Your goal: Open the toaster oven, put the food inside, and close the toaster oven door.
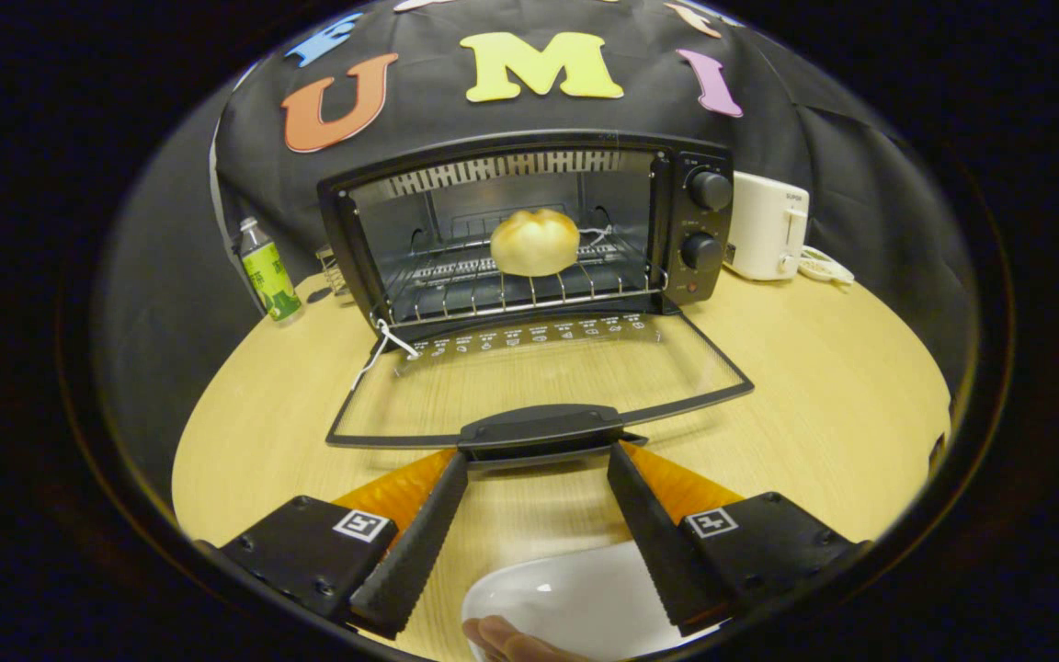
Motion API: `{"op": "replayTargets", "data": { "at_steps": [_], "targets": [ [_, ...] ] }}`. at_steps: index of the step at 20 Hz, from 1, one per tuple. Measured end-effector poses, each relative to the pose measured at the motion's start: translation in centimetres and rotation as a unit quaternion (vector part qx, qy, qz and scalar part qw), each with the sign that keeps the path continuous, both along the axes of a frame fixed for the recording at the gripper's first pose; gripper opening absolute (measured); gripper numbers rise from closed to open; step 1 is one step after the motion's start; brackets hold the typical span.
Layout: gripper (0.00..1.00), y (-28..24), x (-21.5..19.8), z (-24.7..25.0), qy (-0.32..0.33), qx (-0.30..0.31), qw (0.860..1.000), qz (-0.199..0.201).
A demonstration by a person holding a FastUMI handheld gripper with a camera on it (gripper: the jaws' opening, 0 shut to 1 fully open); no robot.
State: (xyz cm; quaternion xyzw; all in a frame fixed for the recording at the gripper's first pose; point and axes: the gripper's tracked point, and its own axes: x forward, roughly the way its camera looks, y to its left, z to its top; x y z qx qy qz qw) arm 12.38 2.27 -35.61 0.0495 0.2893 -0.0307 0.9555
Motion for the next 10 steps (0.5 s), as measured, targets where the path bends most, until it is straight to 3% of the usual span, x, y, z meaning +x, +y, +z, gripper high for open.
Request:
{"op": "replayTargets", "data": {
  "at_steps": [4, 10],
  "targets": [
    [1.0, 0.1, -0.1, 1.2, -0.004, 0.009, 1.0, -0.004],
    [1.0, 0.3, 0.4, 4.3, -0.065, 0.003, 0.998, 0.003]
  ]
}}
